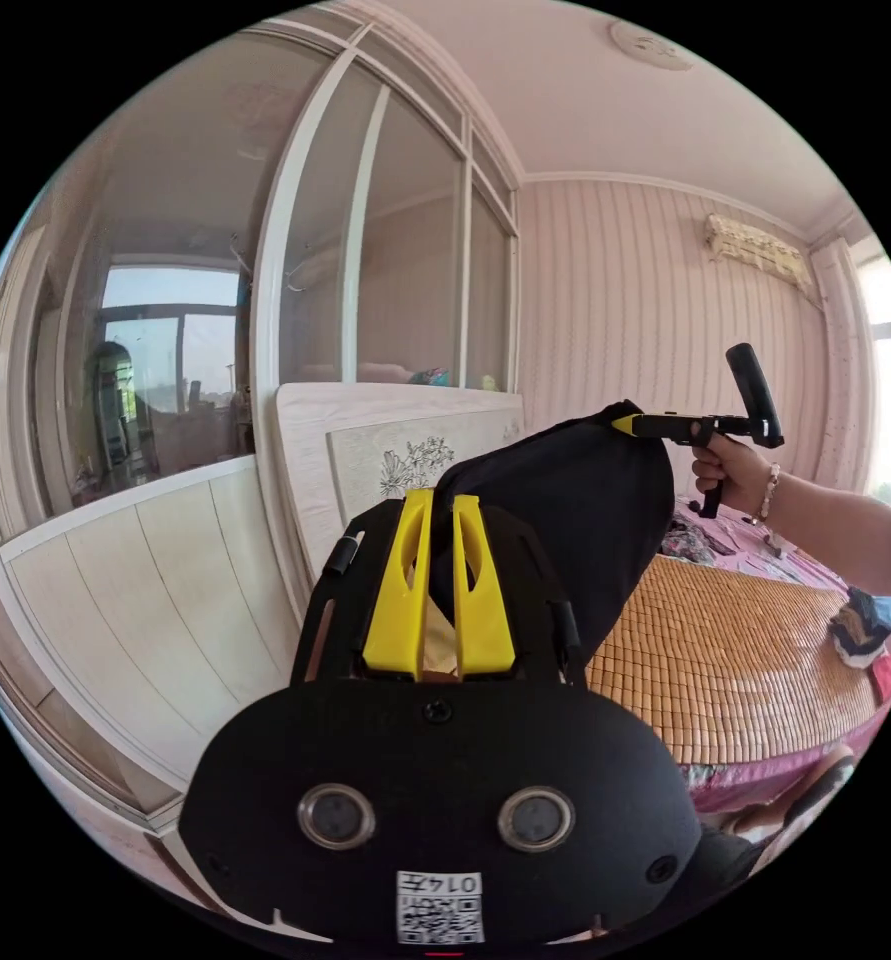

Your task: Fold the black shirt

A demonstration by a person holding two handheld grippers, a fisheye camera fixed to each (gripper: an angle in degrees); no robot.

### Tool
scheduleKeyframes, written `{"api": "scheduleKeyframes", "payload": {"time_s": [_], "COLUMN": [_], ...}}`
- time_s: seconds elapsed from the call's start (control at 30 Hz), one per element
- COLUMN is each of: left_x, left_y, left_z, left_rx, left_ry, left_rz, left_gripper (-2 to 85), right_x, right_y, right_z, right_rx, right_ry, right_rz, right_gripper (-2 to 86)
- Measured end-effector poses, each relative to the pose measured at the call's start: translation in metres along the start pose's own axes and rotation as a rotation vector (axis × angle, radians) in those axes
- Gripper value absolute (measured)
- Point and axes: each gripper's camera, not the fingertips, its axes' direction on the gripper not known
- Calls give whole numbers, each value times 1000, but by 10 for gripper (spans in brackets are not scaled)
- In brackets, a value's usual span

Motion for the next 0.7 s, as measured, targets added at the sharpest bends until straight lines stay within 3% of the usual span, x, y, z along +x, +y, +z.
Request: {"api": "scheduleKeyframes", "payload": {"time_s": [0.13,0.27,0.33,0.4,0.57,0.7], "left_x": [-52,-45,-27,-18,-13,8], "left_y": [-2,42,64,97,115,115], "left_z": [91,155,188,228,233,197], "left_rx": [-181,-267,-363,-504,-438,-370], "left_ry": [-121,-5,4,26,77,106], "left_rz": [-128,-135,-80,-93,-158,-151], "left_gripper": [42,32,28,22,9,0], "right_x": [21,7,7,11,28,28], "right_y": [-44,-13,14,24,37,85], "right_z": [120,198,240,244,229,165], "right_rx": [-307,-465,-579,-519,-473,-365], "right_ry": [176,200,316,321,178,53], "right_rz": [108,-36,-87,-73,-61,48], "right_gripper": [76,75,66,59,39,20]}}
